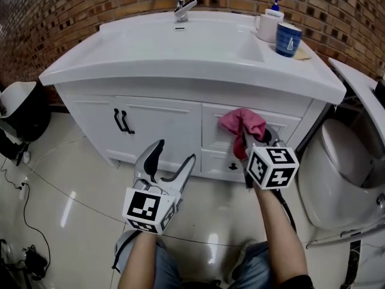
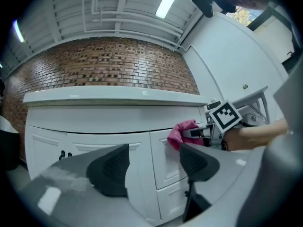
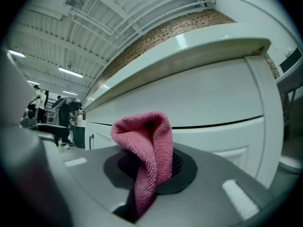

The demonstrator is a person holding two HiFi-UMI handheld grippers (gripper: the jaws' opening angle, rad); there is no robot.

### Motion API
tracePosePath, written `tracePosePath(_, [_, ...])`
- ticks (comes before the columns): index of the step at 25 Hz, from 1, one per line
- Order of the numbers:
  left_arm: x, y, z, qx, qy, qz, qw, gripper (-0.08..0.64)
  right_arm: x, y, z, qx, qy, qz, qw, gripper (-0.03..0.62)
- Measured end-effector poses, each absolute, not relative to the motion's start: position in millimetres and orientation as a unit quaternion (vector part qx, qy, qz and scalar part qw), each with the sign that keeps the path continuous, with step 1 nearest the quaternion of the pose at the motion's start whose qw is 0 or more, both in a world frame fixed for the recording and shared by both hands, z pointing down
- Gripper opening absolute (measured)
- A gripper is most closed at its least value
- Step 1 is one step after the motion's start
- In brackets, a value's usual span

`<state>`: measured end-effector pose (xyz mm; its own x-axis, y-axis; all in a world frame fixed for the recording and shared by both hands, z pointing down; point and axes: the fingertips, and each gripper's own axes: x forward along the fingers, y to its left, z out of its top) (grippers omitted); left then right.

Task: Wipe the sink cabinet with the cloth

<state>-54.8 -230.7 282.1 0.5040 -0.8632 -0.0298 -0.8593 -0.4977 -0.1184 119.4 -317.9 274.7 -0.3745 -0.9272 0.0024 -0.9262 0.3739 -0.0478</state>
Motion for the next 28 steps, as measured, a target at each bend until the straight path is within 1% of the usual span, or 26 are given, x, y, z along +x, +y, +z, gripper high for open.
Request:
tracePosePath(6, [-27.4, -219.9, 298.2, -0.879, 0.466, -0.060, 0.080, 0.339, 206.3, -302.3, 273.8, -0.623, 0.780, -0.044, 0.040, 0.049])
tracePosePath(12, [-21.7, -208.4, 289.7, -0.889, 0.450, -0.042, 0.079, 0.338, 296.3, -286.9, 272.7, -0.689, 0.717, -0.073, 0.081, 0.049])
tracePosePath(15, [-20.0, -205.8, 291.2, -0.891, 0.446, -0.036, 0.075, 0.339, 313.5, -283.1, 282.7, -0.699, 0.705, -0.085, 0.085, 0.049])
tracePosePath(17, [-20.1, -206.5, 291.9, -0.891, 0.447, -0.036, 0.071, 0.337, 304.5, -280.4, 284.2, -0.691, 0.713, -0.086, 0.087, 0.049])
tracePosePath(19, [-21.5, -208.4, 291.1, -0.890, 0.450, -0.033, 0.067, 0.337, 274.4, -279.1, 280.0, -0.665, 0.739, -0.071, 0.074, 0.049])
tracePosePath(24, [-28.6, -213.4, 285.4, -0.886, 0.460, -0.021, 0.059, 0.337, 140.8, -277.1, 277.5, -0.546, 0.838, -0.006, 0.004, 0.049])
tracePosePath(28, [-33.3, -215.4, 287.0, -0.883, 0.465, -0.016, 0.058, 0.339, 74.5, -287.7, 291.6, -0.502, 0.863, 0.025, -0.043, 0.049])
